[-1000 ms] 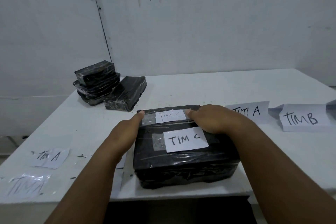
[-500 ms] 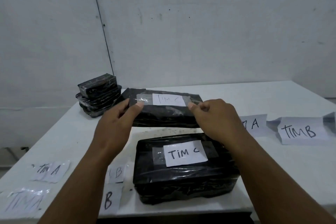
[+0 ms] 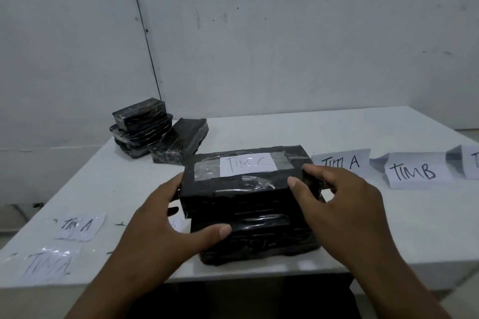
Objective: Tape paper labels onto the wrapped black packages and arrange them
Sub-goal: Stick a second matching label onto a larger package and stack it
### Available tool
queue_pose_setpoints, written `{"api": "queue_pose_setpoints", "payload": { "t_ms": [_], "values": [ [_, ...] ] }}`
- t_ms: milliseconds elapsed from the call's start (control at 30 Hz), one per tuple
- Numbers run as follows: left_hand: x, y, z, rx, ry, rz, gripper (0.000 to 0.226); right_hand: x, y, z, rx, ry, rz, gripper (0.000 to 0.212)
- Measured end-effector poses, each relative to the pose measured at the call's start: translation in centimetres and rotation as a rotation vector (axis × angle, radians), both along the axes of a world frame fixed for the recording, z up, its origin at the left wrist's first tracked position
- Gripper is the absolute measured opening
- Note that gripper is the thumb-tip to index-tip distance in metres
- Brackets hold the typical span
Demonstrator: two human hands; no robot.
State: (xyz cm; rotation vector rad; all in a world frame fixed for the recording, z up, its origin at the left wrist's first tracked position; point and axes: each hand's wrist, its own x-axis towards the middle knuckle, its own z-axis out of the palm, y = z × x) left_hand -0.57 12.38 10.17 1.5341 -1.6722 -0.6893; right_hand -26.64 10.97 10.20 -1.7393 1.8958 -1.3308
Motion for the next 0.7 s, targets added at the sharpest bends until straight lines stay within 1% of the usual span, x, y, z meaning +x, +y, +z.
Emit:
{"api": "queue_pose_setpoints", "payload": {
  "t_ms": [67,167,200,267,300,367,533,700],
  "values": [
    [-0.2,0.4,-0.9,-0.024,0.013,-0.005,0.11,0.1,0.6,-0.8,-0.007,0.013,0.029,0.061],
    [-0.8,0.4,-2.0,-0.053,0.044,0.018,0.13,0.2,1.1,-1.6,0.069,0.088,0.145,0.093],
    [-0.9,0.3,-2.5,-0.079,0.032,0.025,0.128,0.3,1.2,-1.8,0.103,0.104,0.18,0.103],
    [-1.2,-0.3,-3.3,-0.14,0.002,0.056,0.113,0.3,0.9,-2.3,0.12,0.135,0.203,0.114],
    [-1.2,-0.7,-3.6,-0.154,0.001,0.072,0.108,0.4,0.6,-2.6,0.109,0.148,0.2,0.115],
    [-1.1,-1.6,-3.8,-0.16,-0.009,0.084,0.105,0.7,-0.2,-3.0,0.087,0.154,0.19,0.115],
    [-0.9,-4.6,-3.5,-0.147,-0.081,0.095,0.105,1.4,-3.6,-3.9,0.066,0.121,0.193,0.114],
    [-0.5,-8.5,-3.2,-0.126,-0.111,0.094,0.107,2.2,-7.7,-4.0,0.067,0.108,0.172,0.117]
  ]
}}
